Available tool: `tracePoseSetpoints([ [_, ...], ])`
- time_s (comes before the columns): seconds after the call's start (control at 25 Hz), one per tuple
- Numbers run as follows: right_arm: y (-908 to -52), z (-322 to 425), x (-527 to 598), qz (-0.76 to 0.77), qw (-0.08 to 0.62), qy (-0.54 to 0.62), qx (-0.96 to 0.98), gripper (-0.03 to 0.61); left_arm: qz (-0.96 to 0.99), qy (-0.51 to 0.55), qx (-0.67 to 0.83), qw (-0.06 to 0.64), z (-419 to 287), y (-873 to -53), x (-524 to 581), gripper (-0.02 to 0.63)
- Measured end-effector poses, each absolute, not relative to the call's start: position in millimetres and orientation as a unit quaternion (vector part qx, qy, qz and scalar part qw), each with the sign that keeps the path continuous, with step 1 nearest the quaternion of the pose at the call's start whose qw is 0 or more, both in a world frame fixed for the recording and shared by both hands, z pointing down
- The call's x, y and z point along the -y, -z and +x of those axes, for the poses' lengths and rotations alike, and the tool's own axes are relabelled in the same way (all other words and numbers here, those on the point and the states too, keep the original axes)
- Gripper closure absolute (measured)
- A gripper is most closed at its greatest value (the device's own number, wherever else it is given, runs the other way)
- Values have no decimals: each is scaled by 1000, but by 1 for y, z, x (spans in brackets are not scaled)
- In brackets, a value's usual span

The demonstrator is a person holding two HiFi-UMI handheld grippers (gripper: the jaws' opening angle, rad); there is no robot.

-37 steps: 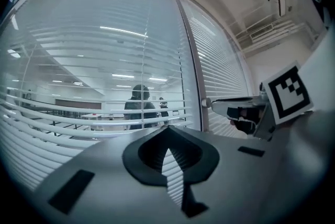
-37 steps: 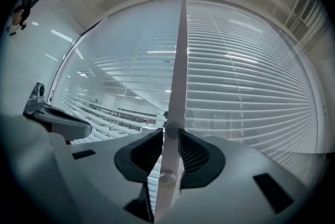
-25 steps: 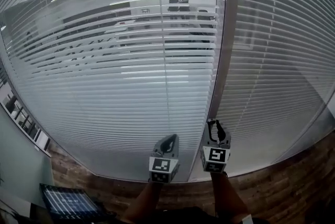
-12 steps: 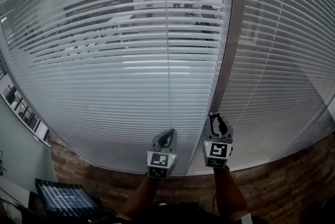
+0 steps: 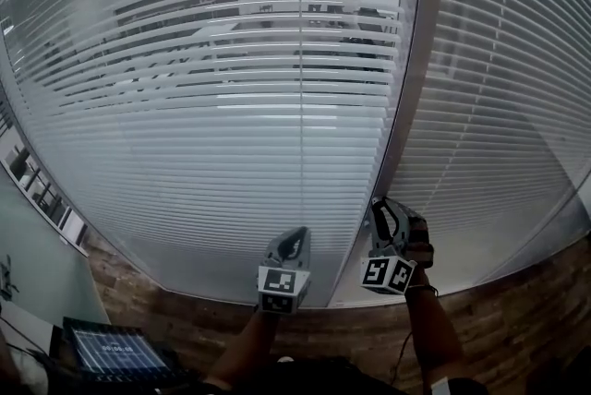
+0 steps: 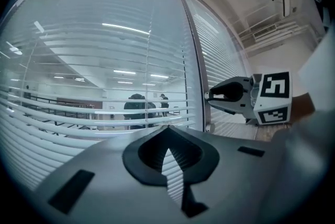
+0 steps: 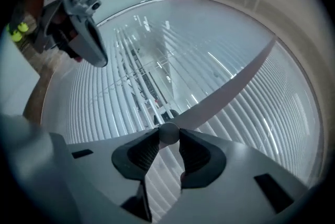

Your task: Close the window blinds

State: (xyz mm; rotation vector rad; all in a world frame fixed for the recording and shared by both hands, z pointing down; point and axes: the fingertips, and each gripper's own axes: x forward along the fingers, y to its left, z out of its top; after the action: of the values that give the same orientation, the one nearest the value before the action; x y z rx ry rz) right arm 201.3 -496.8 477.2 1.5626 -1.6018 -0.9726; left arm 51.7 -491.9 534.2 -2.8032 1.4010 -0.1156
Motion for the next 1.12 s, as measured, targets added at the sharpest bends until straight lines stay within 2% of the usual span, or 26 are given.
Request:
tracePoseSetpoints([
  [0.16,-478,198,497,548,414,448,572,454,-896,35,-444,-2,52,-530,488,620],
  [0.36,-488,197,491,500,466,502,530,454,-898,46,-437,-1,53,-533,477,620],
  [0.68,-483,198,499,475,495,536,492,453,-896,45,-441,6,52,-526,481,621],
  [0.8,-478,193,487,513,455,491,538,453,-897,39,-440,13,49,-523,474,620],
  [0.88,-476,192,477,555,401,435,585,406,-898,35,-439,11,51,-525,469,620],
  [1.12,-478,196,476,662,171,194,703,394,-896,35,-442,6,47,-539,465,621],
])
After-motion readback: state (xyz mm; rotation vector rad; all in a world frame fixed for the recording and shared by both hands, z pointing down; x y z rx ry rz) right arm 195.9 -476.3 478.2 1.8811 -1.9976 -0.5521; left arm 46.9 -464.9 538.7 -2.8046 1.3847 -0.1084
